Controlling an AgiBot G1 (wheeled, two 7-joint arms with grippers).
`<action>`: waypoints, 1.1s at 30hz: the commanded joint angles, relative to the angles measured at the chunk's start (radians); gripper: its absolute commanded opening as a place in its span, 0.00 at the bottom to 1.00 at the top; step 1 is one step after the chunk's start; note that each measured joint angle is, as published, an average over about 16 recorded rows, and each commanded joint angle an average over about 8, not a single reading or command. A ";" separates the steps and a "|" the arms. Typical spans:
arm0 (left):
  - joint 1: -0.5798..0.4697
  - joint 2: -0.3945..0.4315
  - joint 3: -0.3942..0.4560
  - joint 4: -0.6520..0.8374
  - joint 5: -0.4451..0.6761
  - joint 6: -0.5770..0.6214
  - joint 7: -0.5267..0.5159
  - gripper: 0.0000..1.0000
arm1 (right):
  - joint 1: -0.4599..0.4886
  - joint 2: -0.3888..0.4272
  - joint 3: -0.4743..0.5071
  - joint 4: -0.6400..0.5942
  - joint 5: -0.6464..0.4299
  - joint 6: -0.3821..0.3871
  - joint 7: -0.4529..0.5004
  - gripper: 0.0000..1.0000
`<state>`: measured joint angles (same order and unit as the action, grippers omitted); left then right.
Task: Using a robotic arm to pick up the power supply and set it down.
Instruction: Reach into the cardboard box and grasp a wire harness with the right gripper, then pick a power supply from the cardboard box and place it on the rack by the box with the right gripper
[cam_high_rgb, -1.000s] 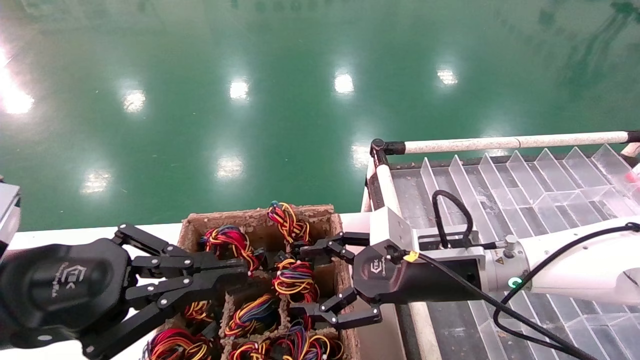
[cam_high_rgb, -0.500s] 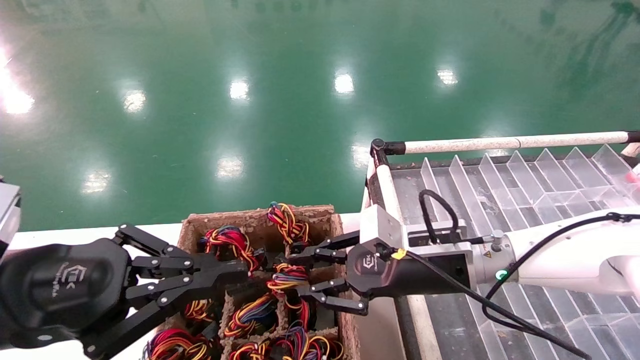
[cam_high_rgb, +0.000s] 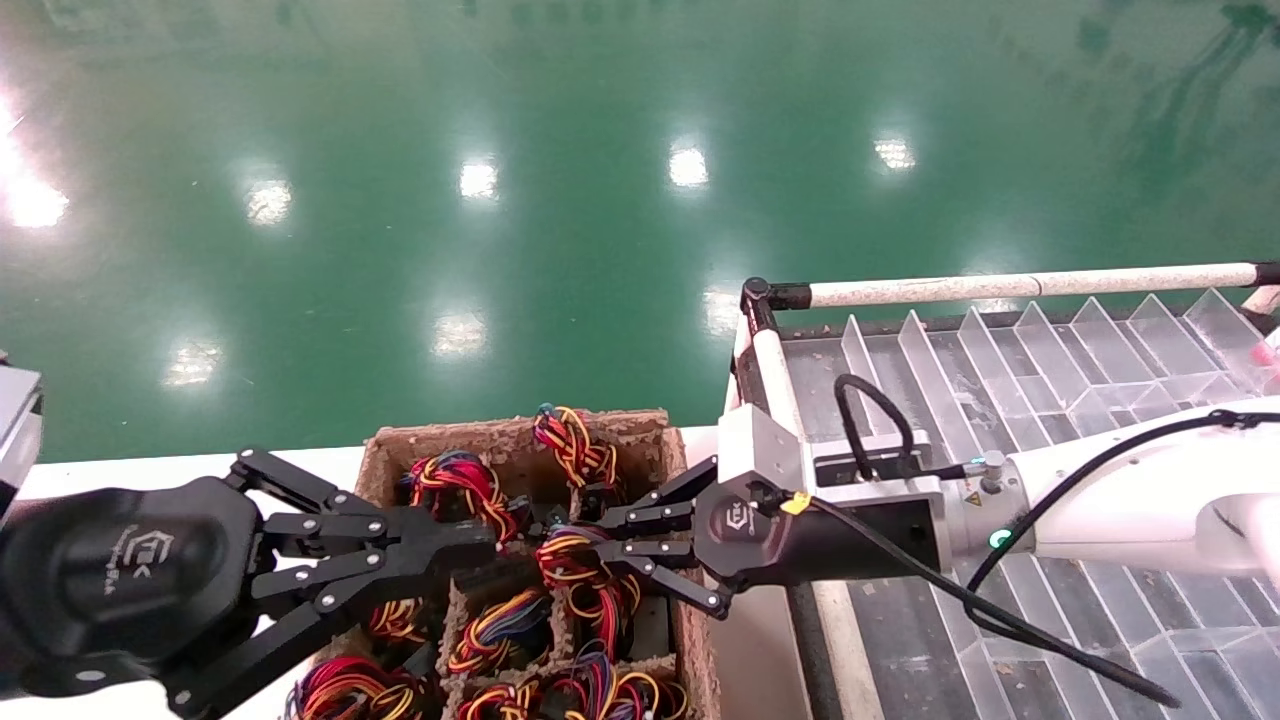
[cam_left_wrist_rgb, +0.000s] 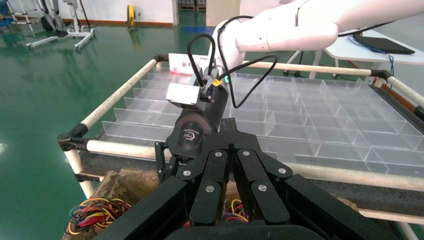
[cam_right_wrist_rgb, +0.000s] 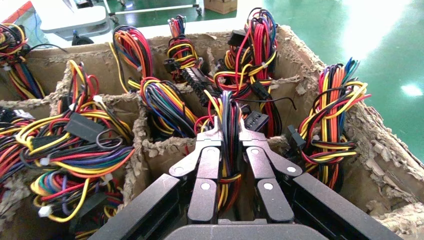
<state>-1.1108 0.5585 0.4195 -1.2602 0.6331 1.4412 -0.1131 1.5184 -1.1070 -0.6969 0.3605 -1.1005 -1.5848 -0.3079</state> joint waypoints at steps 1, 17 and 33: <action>0.000 0.000 0.000 0.000 0.000 0.000 0.000 0.00 | 0.004 0.005 -0.007 0.006 0.005 -0.004 0.003 0.00; 0.000 0.000 0.000 0.000 0.000 0.000 0.000 0.00 | 0.093 0.153 -0.033 0.293 0.146 0.013 0.156 0.00; 0.000 0.000 0.000 0.000 0.000 0.000 0.000 0.00 | 0.370 0.278 0.023 0.405 0.081 0.124 0.159 0.00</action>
<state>-1.1108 0.5584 0.4196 -1.2602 0.6330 1.4412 -0.1130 1.8878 -0.8346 -0.6793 0.7446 -1.0244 -1.4687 -0.1570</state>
